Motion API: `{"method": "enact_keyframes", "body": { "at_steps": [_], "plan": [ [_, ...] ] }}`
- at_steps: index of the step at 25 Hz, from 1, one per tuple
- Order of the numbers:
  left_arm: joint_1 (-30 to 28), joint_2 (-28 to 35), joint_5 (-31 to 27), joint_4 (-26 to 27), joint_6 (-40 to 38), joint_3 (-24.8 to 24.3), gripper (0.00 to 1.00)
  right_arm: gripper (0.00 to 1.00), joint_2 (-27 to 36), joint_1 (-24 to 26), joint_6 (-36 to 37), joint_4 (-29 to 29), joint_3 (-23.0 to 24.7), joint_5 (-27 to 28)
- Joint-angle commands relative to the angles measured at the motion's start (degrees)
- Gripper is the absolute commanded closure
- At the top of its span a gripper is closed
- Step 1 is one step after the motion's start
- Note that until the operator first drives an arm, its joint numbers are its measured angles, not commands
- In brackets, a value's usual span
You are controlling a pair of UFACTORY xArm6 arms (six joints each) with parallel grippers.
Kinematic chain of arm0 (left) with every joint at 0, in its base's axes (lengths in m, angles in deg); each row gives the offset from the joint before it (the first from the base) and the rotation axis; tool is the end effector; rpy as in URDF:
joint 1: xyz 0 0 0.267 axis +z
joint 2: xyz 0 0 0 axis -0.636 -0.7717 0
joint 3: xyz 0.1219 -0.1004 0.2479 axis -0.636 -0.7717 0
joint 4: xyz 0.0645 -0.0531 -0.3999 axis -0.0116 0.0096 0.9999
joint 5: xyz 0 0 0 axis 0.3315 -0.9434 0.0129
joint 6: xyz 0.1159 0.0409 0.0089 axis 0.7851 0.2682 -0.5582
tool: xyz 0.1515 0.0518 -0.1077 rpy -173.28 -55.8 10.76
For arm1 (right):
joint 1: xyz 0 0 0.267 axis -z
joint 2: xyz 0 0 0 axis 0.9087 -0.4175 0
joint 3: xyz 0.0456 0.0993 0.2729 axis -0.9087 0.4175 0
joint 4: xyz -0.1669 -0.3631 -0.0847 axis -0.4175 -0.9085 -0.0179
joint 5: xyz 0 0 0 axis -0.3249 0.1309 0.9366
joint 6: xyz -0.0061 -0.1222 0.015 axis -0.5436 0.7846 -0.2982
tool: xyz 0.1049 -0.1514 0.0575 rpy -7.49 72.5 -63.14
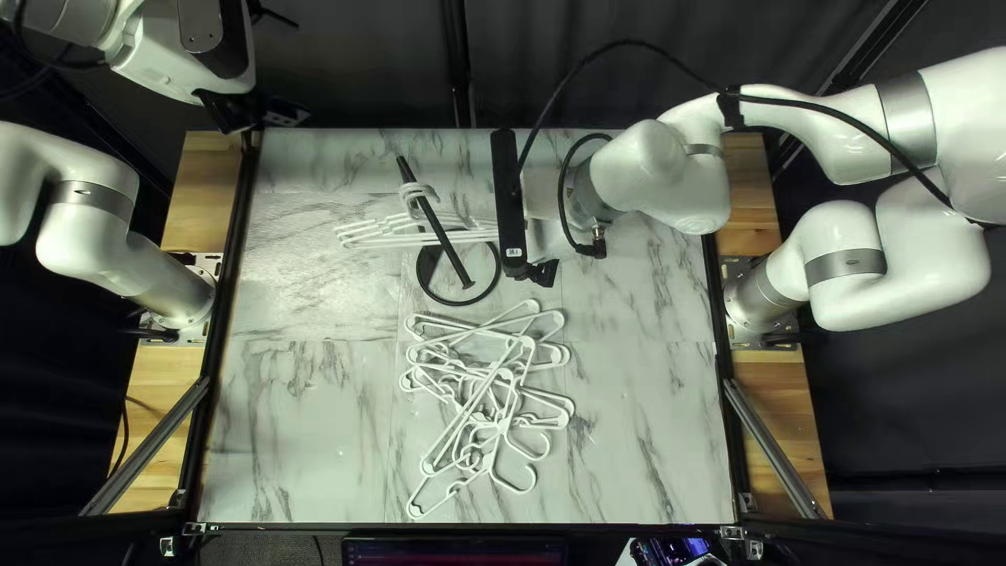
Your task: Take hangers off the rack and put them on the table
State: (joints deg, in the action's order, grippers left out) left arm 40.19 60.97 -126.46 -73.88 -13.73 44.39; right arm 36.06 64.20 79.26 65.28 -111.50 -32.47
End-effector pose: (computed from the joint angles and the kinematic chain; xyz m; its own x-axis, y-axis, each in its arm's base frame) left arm 0.4500 0.0702 0.5277 0.7987 0.0648 0.5982 0.2015 -0.9656 -0.1644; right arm 0.5205 0.0050 0.1953 0.8615 0.1289 0.4911 0.0992 -0.9913 0.0863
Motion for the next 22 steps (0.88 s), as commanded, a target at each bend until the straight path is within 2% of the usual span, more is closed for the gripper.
{"method": "enact_keyframes", "body": {
  "at_steps": [1,13,22],
  "plan": [
    [0.0,0.0,0.0,0.0,0.0,0.0,0.0,0.0,-0.41,-0.42,-0.96,-0.94,-1.18,0.86],
    [0.0,0.0,0.0,0.0,0.0,0.0,0.0,0.0,-0.64,-3.19,-4.83,-3.51,-1.22,0.88],
    [0.0,0.0,0.0,0.0,0.0,0.0,0.0,0.0,0.2,-1.45,-1.7,-0.51,1.57,-1.44]
  ]
}}
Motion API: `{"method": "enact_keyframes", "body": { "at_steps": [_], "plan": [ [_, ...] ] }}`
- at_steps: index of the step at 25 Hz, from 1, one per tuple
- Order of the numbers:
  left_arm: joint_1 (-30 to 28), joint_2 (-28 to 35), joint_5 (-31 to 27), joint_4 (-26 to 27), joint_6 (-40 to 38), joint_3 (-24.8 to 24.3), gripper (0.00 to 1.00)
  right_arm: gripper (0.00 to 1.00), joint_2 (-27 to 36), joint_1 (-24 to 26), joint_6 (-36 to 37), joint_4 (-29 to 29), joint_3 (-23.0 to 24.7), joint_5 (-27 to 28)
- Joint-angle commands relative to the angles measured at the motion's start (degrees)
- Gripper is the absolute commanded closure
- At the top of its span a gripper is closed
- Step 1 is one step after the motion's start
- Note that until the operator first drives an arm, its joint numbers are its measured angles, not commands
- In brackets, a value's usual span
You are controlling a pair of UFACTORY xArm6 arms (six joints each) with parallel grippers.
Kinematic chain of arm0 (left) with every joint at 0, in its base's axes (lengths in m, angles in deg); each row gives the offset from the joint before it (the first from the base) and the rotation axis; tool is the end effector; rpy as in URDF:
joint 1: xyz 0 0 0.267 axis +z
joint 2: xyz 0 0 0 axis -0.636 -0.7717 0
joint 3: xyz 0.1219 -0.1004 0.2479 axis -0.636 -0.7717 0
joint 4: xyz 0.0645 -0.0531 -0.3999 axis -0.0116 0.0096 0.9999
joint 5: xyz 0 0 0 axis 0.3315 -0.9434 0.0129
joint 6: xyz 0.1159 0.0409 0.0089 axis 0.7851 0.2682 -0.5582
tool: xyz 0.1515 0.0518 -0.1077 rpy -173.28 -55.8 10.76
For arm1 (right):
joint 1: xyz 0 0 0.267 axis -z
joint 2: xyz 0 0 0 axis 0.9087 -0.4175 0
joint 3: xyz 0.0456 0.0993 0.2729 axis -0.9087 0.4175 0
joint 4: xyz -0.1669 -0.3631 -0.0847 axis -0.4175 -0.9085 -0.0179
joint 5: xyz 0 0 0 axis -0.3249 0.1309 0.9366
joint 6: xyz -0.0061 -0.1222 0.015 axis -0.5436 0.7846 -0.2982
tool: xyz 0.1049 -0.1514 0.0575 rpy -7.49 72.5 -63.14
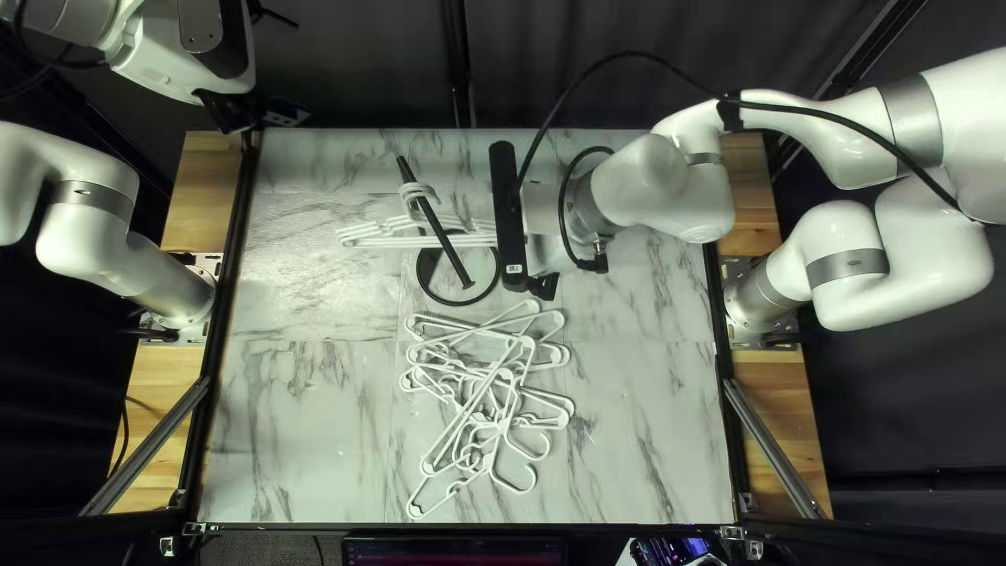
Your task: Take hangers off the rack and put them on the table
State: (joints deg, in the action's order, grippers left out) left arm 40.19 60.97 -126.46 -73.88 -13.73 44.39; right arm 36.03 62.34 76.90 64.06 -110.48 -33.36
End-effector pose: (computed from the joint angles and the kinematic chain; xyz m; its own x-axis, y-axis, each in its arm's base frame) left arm 0.4500 0.0702 0.5277 0.7987 0.0648 0.5982 0.2015 -0.9656 -0.1644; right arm 0.5171 0.0206 0.1878 0.8610 0.1353 0.4903 0.1083 -0.9906 0.0832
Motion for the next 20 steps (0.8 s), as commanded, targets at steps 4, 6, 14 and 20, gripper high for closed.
{"method": "enact_keyframes", "body": {
  "at_steps": [4,6,14,20],
  "plan": [
    [0.0,0.0,0.0,0.0,0.0,0.0,0.0,0.0,0.13,0.46,0.9,1.2,1.0,-1.15],
    [0.0,0.0,0.0,0.0,0.0,0.0,0.0,0.0,0.07,0.42,0.95,1.32,1.24,-1.45],
    [0.0,0.0,0.0,0.0,0.0,0.0,0.0,0.0,0.01,0.3,1.3,1.76,1.9,-2.19],
    [0.0,0.0,0.0,0.0,0.0,0.0,0.0,0.0,-0.15,0.23,1.33,1.76,2.01,-2.49]
  ]
}}
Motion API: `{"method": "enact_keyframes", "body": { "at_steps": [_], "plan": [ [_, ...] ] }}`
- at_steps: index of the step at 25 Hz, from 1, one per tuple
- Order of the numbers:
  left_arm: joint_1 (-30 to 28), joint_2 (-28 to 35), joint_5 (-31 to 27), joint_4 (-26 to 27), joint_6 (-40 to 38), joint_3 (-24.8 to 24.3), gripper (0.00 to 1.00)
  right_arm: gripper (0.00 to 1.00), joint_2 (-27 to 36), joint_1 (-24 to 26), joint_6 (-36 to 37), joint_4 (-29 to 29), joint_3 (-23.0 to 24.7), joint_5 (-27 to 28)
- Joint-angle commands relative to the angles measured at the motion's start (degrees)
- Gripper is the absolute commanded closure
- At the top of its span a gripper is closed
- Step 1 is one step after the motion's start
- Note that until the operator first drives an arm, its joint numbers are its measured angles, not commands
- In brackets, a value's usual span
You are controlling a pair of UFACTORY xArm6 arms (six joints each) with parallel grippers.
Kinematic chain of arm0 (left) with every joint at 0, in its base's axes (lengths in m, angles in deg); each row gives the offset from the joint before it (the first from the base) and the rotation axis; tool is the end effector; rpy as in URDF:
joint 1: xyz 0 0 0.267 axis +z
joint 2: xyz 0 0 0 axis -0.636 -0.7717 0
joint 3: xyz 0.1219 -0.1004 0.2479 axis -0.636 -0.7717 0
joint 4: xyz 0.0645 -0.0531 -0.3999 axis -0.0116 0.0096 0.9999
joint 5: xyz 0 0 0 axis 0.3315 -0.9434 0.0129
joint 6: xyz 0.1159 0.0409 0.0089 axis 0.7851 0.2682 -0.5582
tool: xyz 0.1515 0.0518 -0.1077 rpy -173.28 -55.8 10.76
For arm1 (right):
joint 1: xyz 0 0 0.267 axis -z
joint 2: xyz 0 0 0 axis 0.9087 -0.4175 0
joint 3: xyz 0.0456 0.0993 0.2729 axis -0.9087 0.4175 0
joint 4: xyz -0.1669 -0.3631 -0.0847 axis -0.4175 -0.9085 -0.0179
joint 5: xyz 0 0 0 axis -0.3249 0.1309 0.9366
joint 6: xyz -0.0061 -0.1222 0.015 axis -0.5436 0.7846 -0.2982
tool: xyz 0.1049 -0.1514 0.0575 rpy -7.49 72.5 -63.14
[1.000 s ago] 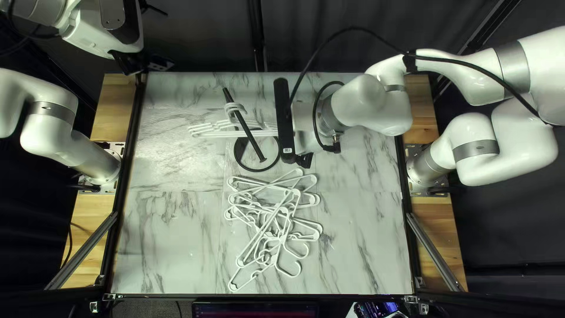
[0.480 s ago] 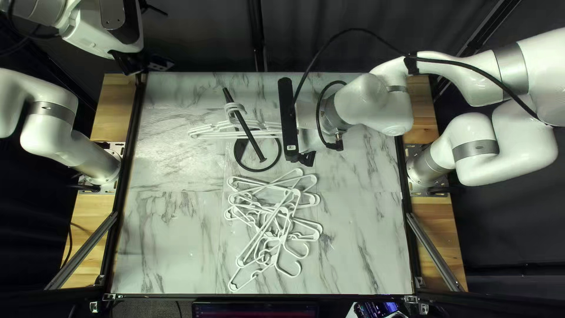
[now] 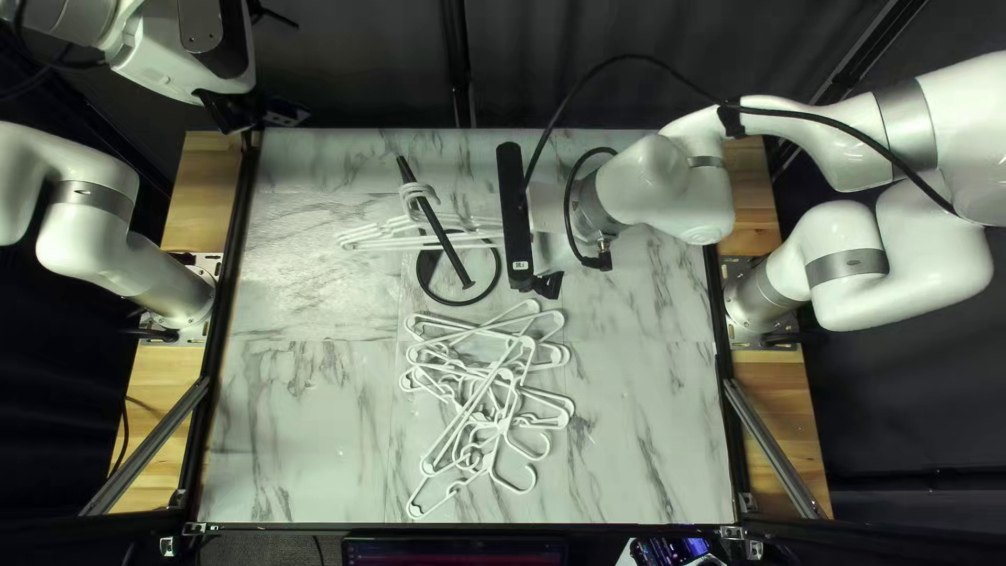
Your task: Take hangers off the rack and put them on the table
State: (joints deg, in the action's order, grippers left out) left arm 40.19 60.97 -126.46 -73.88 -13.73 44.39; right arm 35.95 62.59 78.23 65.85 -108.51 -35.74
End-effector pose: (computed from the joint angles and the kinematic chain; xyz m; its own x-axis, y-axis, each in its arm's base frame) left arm 0.4500 0.0702 0.5277 0.7987 0.0648 0.5982 0.2015 -0.9656 -0.1644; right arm 0.5130 0.0210 0.1755 0.8588 0.1282 0.4959 0.1093 -0.9917 0.0672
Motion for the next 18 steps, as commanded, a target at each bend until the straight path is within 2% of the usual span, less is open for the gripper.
{"method": "enact_keyframes", "body": {
  "at_steps": [1,2,3,4,5,6,7,12,18],
  "plan": [
    [0.0,0.0,0.0,0.0,0.0,0.0,0.0,0.0,-0.09,0.0,0.01,-0.06,0.05,-0.17],
    [0.0,0.0,0.0,0.0,0.0,0.0,0.0,0.0,-0.1,0.0,-0.01,-0.11,0.05,-0.18],
    [0.0,0.0,0.0,0.0,0.0,0.0,0.0,0.1,-0.09,0.0,-0.06,-0.21,0.04,-0.18],
    [0.0,0.0,0.0,0.0,0.0,0.0,0.0,0.27,-0.1,0.01,-0.11,-0.31,0.03,-0.2],
    [0.0,0.0,0.0,0.0,0.0,0.0,0.0,0.54,-0.08,0.02,-0.12,-0.35,0.05,-0.23],
    [0.0,0.0,0.0,0.0,0.0,0.0,0.0,0.67,-0.08,0.08,-0.05,-0.36,0.14,-0.37],
    [0.0,0.0,0.0,0.0,0.0,0.0,0.0,0.93,-0.09,0.13,0.02,-0.34,0.19,-0.45],
    [0.0,0.0,0.0,0.0,0.0,0.0,0.0,1.0,0.04,0.73,0.75,-0.05,0.48,-0.91],
    [0.0,0.0,0.0,0.0,0.0,0.0,0.0,1.0,0.88,0.77,-0.12,-1.6,-1.49,1.59]
  ]
}}
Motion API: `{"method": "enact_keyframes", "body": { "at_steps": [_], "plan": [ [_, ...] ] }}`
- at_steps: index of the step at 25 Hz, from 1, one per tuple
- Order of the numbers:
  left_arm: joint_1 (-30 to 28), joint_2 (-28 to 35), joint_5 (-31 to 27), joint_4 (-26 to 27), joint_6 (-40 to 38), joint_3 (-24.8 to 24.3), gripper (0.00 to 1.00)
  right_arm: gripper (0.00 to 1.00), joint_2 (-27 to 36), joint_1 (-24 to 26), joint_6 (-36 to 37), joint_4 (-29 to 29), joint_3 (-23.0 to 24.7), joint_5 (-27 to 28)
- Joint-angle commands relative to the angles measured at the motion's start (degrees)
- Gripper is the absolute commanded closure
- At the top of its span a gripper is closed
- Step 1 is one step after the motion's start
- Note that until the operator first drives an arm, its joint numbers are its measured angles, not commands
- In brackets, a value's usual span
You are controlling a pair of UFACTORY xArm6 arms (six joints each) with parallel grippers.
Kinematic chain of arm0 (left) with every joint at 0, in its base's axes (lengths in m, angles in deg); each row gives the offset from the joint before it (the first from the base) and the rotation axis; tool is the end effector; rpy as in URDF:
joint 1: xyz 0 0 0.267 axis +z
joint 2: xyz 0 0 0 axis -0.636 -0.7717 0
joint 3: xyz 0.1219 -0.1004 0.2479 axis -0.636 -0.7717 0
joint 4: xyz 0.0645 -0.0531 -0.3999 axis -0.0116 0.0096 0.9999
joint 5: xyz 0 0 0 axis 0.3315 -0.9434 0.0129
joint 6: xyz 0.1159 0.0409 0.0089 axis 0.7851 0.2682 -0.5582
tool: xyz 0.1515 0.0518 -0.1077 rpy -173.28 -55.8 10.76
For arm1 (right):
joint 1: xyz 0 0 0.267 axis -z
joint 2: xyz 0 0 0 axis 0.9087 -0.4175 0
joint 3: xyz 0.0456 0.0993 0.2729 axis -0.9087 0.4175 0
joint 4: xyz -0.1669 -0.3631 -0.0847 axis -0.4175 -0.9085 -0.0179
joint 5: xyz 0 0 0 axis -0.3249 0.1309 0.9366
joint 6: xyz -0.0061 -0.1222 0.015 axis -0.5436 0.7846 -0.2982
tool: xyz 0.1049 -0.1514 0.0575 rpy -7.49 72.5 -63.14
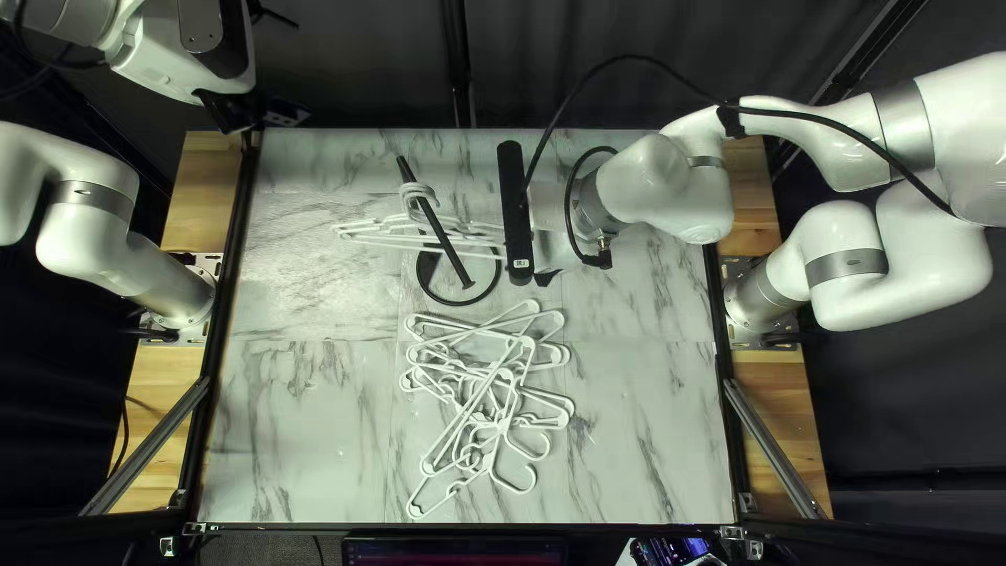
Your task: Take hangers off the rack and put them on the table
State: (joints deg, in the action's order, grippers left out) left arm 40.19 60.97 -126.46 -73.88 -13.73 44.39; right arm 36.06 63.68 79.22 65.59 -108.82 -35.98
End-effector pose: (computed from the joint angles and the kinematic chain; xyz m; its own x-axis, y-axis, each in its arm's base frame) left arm 0.4500 0.0702 0.5277 0.7987 0.0648 0.5982 0.2015 -0.9656 -0.1644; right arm 0.5164 0.0112 0.1805 0.8533 0.1330 0.5042 0.1071 -0.9910 0.0802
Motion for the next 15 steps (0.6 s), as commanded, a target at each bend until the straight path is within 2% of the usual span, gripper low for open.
{"method": "enact_keyframes", "body": {
  "at_steps": [1,7,12,15],
  "plan": [
    [0.0,0.0,0.0,0.0,0.0,0.0,0.0,1.0,0.97,-0.47,-1.51,-1.83,-1.5,2.35],
    [0.0,0.0,0.0,0.0,0.0,0.0,0.0,1.0,2.66,-2.44,-4.51,-4.94,-3.73,6.21],
    [0.0,0.0,0.0,0.0,0.0,0.0,0.0,1.0,5.98,-5.69,-8.66,-7.5,-1.68,7.78],
    [0.0,0.0,0.0,0.0,0.0,0.0,0.0,1.0,8.75,-9.6,-11.96,-8.85,-0.62,10.21]
  ]
}}
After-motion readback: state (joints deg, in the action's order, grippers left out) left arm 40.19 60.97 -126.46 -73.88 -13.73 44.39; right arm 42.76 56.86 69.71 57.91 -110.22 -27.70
